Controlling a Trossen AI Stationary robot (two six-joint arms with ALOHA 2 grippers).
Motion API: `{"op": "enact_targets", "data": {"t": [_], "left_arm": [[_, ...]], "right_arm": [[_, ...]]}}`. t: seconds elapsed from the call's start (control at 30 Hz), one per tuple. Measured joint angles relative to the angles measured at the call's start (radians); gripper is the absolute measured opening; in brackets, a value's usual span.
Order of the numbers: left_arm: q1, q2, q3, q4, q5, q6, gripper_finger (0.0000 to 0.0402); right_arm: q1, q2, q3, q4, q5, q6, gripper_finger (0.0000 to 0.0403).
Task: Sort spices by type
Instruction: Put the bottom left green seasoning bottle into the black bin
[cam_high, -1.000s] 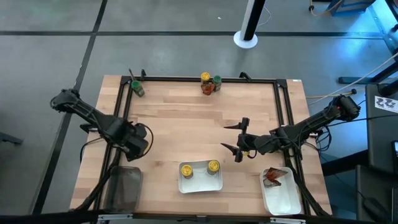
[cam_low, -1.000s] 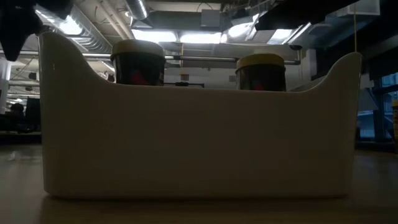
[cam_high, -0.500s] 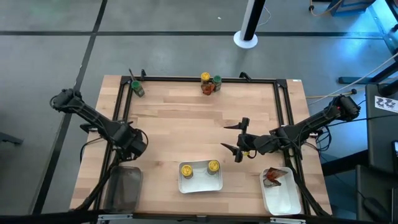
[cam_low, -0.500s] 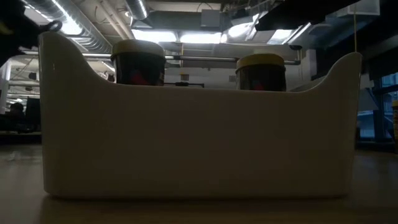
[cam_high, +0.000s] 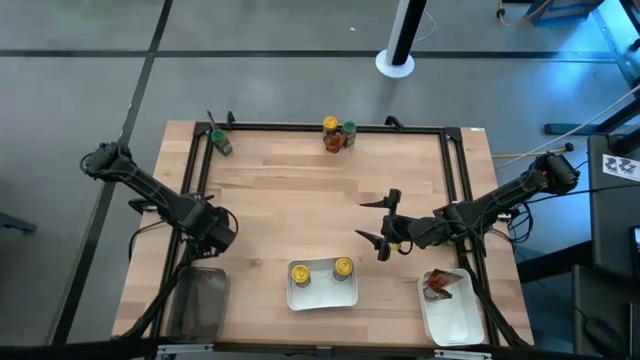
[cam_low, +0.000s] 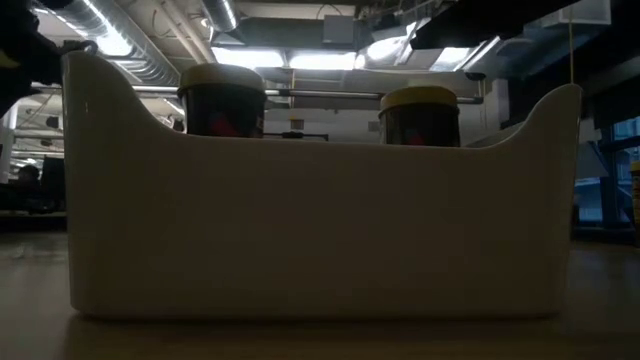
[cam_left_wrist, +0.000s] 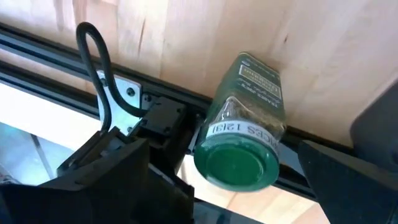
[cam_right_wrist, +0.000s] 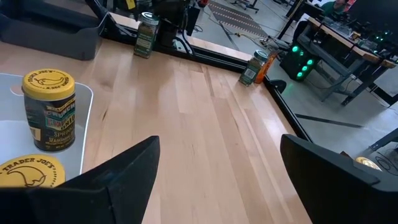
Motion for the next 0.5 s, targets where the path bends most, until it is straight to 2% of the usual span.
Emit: {"op": "enact_targets", "data": {"t": [0.17,0.5], "left_arm": [[0.000,0.002,-0.011,0.032,-0.003,0.001,0.0374],[0.000,0.003,-0.032,0.037,0.004,0.021,0.0289]], "right_arm": [[0.000,0.000,0.000,-0.001,0.000,0.000,0.0331],[0.000,0.000,0.000,-0.001,0.000,0.000,0.0331]]}}
